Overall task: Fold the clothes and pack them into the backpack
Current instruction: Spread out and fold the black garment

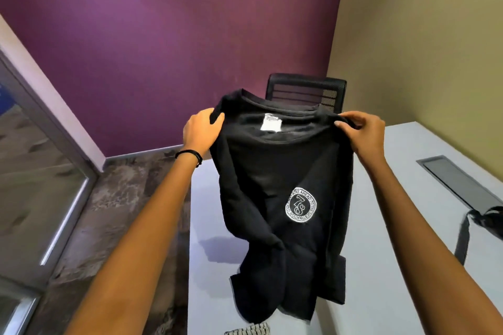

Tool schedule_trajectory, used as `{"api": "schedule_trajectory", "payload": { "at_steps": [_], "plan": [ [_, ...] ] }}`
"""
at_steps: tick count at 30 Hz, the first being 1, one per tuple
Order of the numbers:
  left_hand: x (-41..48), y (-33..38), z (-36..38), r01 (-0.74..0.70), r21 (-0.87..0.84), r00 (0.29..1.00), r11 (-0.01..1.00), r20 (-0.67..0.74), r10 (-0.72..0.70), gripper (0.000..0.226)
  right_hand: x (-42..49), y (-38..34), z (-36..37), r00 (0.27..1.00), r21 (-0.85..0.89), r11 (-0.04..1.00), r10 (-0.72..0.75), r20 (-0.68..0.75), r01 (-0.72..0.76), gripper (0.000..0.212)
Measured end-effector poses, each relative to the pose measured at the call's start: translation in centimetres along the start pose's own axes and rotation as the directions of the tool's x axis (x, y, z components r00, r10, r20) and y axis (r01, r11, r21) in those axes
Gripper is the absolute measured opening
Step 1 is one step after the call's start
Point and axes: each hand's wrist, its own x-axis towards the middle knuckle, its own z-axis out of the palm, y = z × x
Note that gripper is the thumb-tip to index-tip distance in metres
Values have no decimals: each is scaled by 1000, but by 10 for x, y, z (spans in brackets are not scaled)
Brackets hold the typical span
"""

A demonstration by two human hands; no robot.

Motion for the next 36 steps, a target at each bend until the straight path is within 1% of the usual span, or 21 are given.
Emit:
{"api": "schedule_trajectory", "payload": {
  "at_steps": [4, 7, 9, 14, 19, 23, 26, 31, 34, 36],
  "plan": [
    [1, 8, -25, -47, -8, 999, 999, -15, 47, 25, 10, -21, -11, 997, -12, 1000, -29, -75, 28, 13],
    [-2, 14, -43, -97, -24, 992, 995, -80, 94, 20, 18, -33, -22, 992, -38, 999, -37, -122, 33, 11],
    [-3, 21, -55, -129, 12, 984, 992, -122, 129, 19, 25, -42, -31, 987, -100, 994, -50, -151, 35, 12],
    [-7, 41, -80, -196, 153, 958, 969, -182, 223, 20, 40, -72, -60, 963, -290, 954, -144, -227, 74, 25],
    [-11, 60, -99, -188, 223, 949, 957, -211, 235, 29, 48, -97, -88, 943, -414, 908, -191, -272, 65, 24],
    [-15, 70, -112, -169, 257, 946, 951, -230, 230, 29, 44, -114, -111, 929, -457, 887, -224, -296, 68, 25],
    [-18, 81, -120, -158, 261, 935, 952, -270, 229, 29, 42, -122, -126, 921, -480, 875, -239, -308, 67, 27],
    [-20, 113, -133, -174, 279, 881, 944, -384, 276, 32, 43, -127, -153, 879, -513, 853, -313, -360, 94, 29],
    [-17, 135, -142, -181, 302, 837, 936, -452, 308, 32, 47, -135, -173, 860, -502, 861, -316, -400, 82, 32],
    [-14, 147, -146, -176, 332, 803, 927, -497, 330, 31, 47, -142, -182, 849, -451, 890, -289, -442, 69, 36]
  ]
}}
